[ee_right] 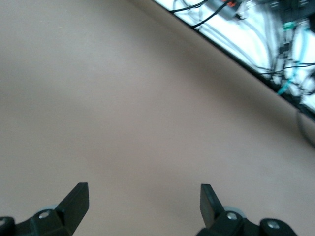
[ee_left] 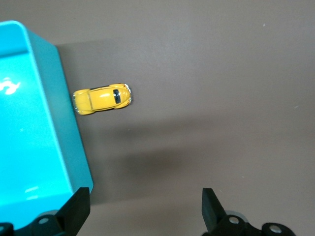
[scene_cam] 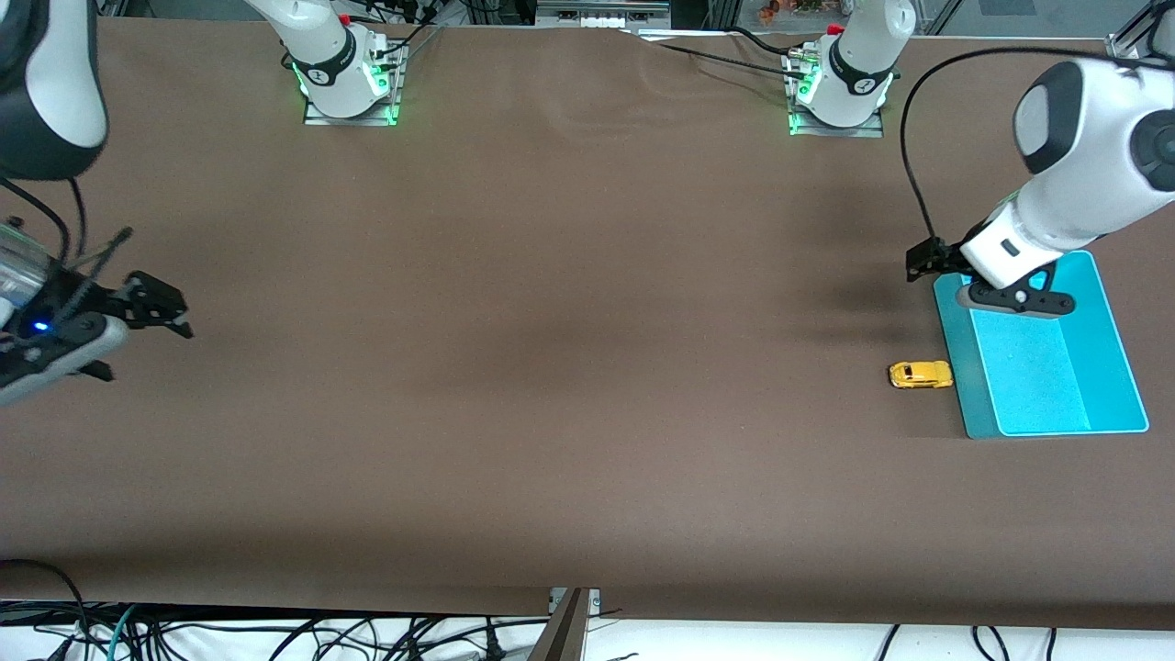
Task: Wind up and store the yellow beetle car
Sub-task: 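Lower the left gripper onto the car while the right gripper withdraws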
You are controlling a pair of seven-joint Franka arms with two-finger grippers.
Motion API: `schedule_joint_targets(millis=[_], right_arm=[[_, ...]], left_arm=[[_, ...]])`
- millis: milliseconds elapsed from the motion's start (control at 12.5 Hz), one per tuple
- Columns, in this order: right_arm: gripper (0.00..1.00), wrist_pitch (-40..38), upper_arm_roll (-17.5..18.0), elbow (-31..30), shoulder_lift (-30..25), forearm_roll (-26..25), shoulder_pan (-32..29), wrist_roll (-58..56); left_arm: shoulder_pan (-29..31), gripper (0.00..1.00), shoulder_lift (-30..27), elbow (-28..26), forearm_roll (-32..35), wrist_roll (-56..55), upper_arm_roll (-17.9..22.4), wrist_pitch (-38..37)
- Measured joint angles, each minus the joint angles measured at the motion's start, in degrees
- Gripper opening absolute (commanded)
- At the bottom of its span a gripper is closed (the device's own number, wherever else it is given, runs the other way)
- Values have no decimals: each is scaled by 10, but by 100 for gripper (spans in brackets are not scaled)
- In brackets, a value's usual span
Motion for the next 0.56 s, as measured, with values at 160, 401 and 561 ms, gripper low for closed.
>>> schedule_joint_targets(millis=[160,401,561], right_arm=[[100,-1,0,11,-1,-24,1,0],[100,-9,0,12,-1,-30,2,1],[100,-33,-2,14,-1,-30,1,3]], left_arm=[[4,100,16,-31,0,21,0,50],[15,100,50,-41,0,155,1,97],[19,100,90,-41,0,260,2,122]])
